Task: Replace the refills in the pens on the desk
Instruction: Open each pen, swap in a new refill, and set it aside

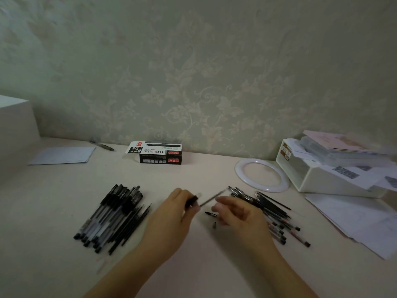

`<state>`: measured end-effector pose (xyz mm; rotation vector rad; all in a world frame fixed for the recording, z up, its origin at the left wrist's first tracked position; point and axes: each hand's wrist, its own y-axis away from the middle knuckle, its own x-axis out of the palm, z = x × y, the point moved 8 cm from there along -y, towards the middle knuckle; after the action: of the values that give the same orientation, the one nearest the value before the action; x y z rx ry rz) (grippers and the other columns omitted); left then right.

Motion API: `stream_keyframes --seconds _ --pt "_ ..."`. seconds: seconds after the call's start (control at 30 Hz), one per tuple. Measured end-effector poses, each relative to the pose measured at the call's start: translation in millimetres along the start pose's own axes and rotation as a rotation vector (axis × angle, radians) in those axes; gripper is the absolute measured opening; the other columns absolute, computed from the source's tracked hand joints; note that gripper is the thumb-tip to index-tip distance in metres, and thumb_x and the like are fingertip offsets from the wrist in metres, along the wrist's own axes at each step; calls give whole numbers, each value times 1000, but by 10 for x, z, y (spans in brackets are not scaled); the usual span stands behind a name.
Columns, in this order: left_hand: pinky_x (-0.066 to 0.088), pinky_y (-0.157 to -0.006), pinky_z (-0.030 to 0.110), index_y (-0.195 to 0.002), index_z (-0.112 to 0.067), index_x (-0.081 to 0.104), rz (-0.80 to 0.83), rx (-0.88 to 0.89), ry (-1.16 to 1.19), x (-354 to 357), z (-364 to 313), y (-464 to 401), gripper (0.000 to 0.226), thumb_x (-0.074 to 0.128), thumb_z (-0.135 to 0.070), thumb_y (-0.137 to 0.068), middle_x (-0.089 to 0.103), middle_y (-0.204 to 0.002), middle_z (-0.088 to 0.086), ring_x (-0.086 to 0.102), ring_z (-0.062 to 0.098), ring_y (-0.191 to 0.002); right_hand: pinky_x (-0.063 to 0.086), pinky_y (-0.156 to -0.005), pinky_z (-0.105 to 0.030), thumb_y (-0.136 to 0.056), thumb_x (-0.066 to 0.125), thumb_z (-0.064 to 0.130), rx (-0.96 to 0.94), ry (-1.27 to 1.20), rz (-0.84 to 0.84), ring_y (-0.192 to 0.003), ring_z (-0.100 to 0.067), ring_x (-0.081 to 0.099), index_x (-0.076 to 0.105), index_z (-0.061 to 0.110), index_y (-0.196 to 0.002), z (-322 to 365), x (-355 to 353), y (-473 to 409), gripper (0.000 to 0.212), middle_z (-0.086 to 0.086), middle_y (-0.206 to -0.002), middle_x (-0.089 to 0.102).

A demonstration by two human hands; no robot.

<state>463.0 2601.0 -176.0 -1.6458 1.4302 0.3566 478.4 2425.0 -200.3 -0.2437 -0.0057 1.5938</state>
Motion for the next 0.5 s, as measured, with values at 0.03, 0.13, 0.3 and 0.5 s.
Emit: stream_keyframes --seconds 0.03,0.13,0.3,0.5 --pt "43 -65 25 -93 -33 50 36 27 19 75 -47 28 7 50 -40 -96 48 -89 -16 49 3 -73 57 -68 -22 -88 70 14 26 -73 31 -76 -13 73 75 20 -96 -8 53 5 11 -2 -85 77" --pt "36 -61 20 -89 -36 47 98 65 58 211 -78 64 11 48 -45 -95 49 -87 -16 48 1 -75 56 -65 -21 -91 64 6 45 -168 69 -70 -15 71 75 8 -90 -15 105 15 12 -9 -81 76" --pt "33 -55 15 -94 -43 49 97 67 150 182 -36 47 8 45 -50 -93 57 -84 -22 51 0 -64 57 -64 -22 -101 49 12 46 -270 -94 -73 -20 72 61 2 -94 -17 -136 -49 17 -12 -87 76" --pt "41 -54 20 -94 -42 53 123 62 204 206 -11 49 9 46 -47 -93 58 -83 -21 46 8 -55 57 -63 -22 -104 43 16 88 -475 -163 -75 -22 73 60 5 -94 -59 -221 -49 23 -18 -92 75"
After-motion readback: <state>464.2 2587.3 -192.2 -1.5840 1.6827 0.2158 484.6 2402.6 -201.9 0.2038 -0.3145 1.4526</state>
